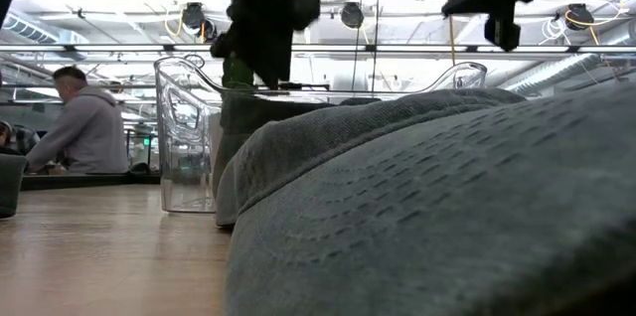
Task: Pick & Place hat
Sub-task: Put the top black cap into the bottom transparent bin, then put the right gray cap into the top transparent bin
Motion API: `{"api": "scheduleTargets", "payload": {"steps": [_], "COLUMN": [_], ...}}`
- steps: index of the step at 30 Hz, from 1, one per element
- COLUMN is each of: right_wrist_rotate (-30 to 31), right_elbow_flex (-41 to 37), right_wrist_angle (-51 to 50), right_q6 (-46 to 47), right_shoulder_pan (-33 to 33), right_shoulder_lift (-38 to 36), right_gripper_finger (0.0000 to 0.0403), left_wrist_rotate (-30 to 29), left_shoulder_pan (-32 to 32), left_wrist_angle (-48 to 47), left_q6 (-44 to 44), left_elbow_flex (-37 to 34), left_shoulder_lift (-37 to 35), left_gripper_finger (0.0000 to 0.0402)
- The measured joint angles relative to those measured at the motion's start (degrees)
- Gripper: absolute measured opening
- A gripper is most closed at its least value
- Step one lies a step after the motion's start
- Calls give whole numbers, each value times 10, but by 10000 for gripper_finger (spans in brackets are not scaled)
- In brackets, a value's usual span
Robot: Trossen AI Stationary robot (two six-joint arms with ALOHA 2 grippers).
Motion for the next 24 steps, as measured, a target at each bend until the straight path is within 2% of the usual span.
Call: {"api": "scheduleTargets", "payload": {"steps": [6,11,17,20,24], "right_wrist_rotate": [17,30,31,29,4], "right_elbow_flex": [55,141,237,251,251], "right_wrist_angle": [-36,-164,-297,-367,-453], "right_q6": [-67,-152,-243,-255,-222], "right_shoulder_pan": [23,24,24,24,24], "right_shoulder_lift": [2,20,57,79,120], "right_gripper_finger": [0,0,0,0,0], "left_wrist_rotate": [-37,-38,-39,-35,-3], "left_shoulder_pan": [-3,-7,-25,-22,-8], "left_wrist_angle": [59,130,293,352,393], "left_q6": [42,67,157,168,177], "left_elbow_flex": [0,0,0,0,0], "left_shoulder_lift": [-75,-145,-215,-229,-250], "left_gripper_finger": [113,113,113,113,113]}}
